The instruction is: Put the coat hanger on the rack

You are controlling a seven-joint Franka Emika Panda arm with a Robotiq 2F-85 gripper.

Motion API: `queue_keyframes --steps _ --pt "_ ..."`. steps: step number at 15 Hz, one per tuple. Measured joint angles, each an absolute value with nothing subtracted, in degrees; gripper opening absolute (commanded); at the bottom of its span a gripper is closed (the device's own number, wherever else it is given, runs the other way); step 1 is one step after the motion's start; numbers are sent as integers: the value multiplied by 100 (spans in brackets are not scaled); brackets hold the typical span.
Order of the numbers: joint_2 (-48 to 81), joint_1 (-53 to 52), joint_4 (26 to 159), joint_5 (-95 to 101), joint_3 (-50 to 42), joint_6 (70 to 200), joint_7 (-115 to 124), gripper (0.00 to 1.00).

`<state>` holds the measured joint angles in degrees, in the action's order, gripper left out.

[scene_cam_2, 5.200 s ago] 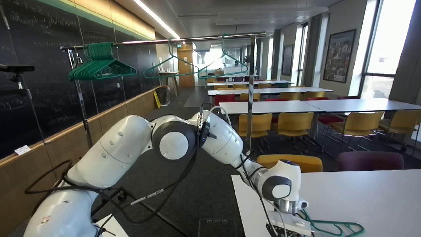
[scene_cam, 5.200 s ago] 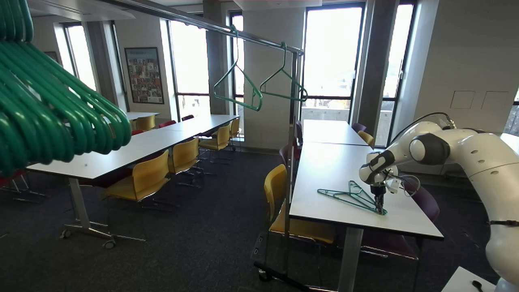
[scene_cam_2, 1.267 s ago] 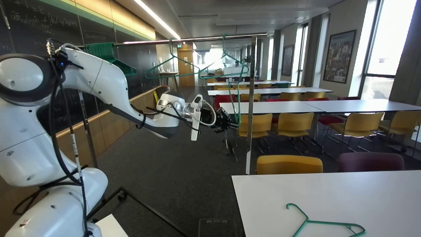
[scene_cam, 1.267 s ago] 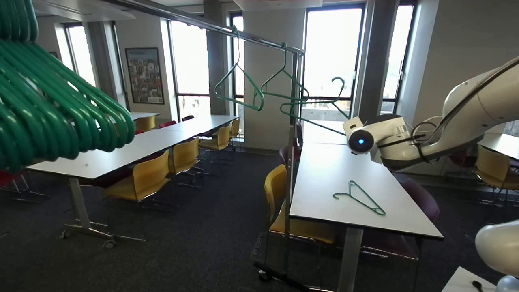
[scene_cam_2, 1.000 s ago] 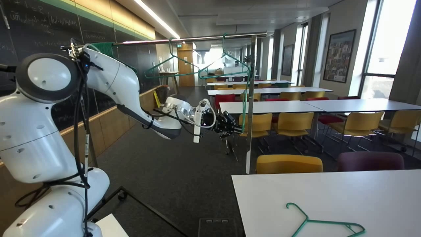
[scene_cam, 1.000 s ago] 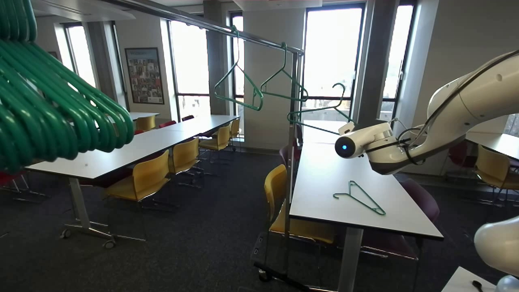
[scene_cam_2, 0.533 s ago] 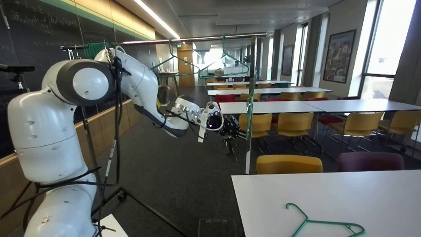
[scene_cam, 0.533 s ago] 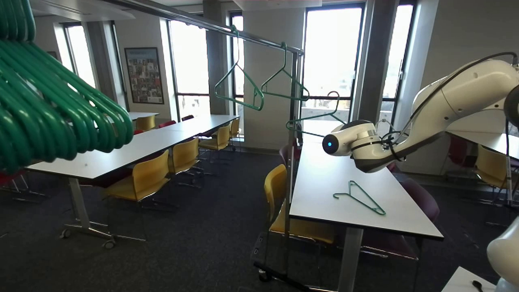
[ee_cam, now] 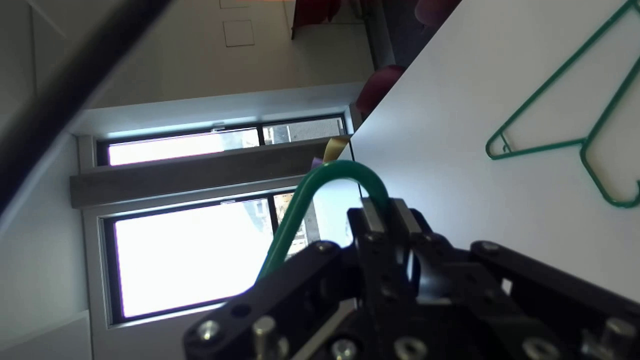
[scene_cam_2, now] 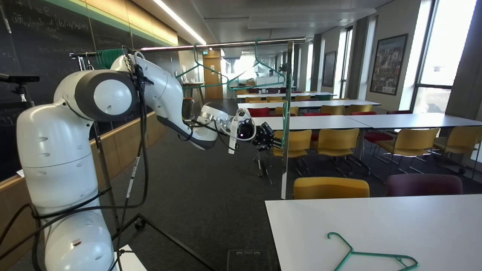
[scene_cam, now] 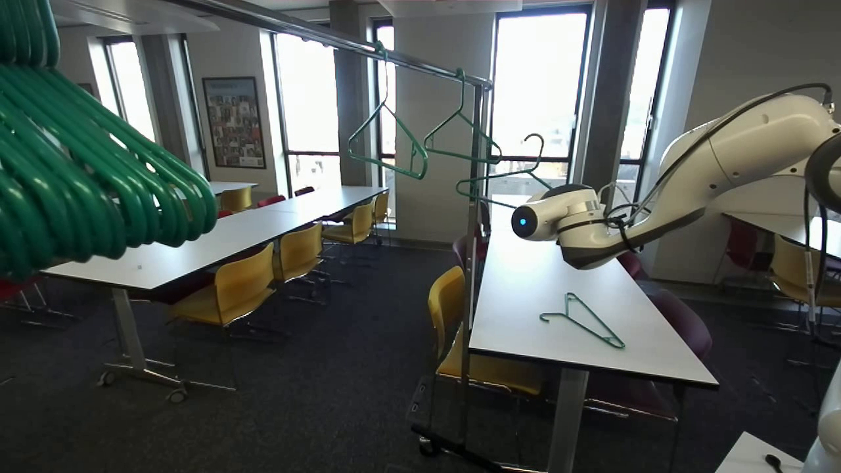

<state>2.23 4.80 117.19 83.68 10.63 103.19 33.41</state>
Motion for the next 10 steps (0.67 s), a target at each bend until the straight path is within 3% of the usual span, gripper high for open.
queue_keyframes --steps 5,6,10 --pt "188 65 11434 8364 873 9977 3297 2" --pt "173 21 11382 8333 865 9960 3272 9" --pt "35 -42 11333 8084 836 10029 3096 9"
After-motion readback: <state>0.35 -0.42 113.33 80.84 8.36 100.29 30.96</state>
